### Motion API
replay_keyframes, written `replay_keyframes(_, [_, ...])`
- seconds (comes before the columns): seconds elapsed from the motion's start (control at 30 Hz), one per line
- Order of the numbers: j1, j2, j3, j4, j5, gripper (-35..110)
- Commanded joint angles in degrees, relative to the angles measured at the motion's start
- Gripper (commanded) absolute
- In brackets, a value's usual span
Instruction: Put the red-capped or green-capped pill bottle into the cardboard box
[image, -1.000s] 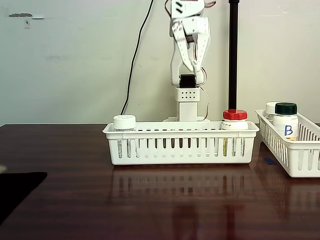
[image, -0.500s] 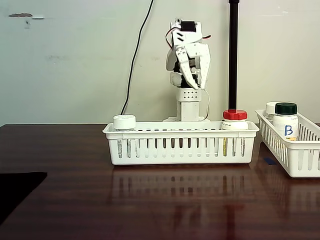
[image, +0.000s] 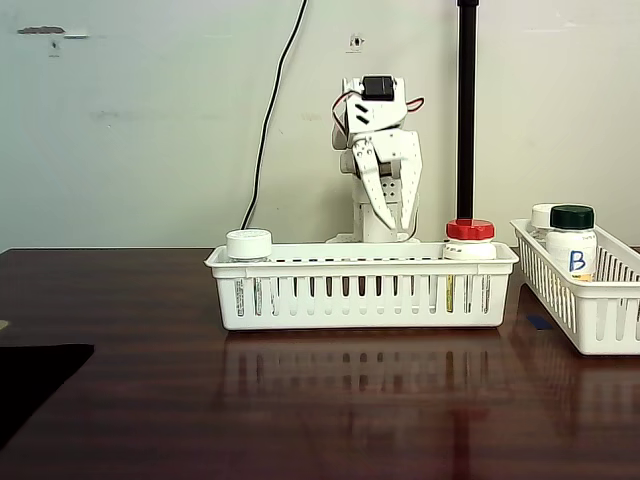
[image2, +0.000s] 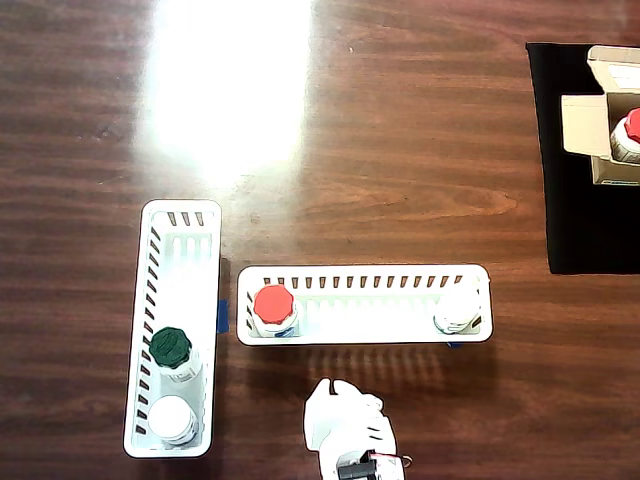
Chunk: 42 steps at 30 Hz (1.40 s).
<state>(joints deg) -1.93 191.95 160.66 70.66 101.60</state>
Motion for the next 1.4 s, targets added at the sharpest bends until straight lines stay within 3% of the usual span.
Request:
replay_keyframes(0.0, [-1.7,5.0,4.8,-6.4,0.9,2])
replay_keyframes(0.1, [-2.6,4.7,9.0,-11.4,0.6,3])
replay_keyframes(0.27, [-9.8,5.0,9.0,-8.0,-6.2,3])
replay_keyframes(0.4, [-10.0,4.9,9.0,-5.2,15.8,3])
replay_keyframes(0.47, [-9.8,4.8,9.0,-5.2,17.3,3])
replay_keyframes(0.77, [-9.8,4.8,9.0,-5.2,-19.2,3])
replay_keyframes(0.9, [-9.8,4.8,9.0,-5.2,-30.9,3])
replay_keyframes(1.07, [-9.8,4.8,9.0,-5.2,-39.8,3])
replay_keyframes(1.37, [-9.8,4.8,9.0,-5.2,-46.8,3])
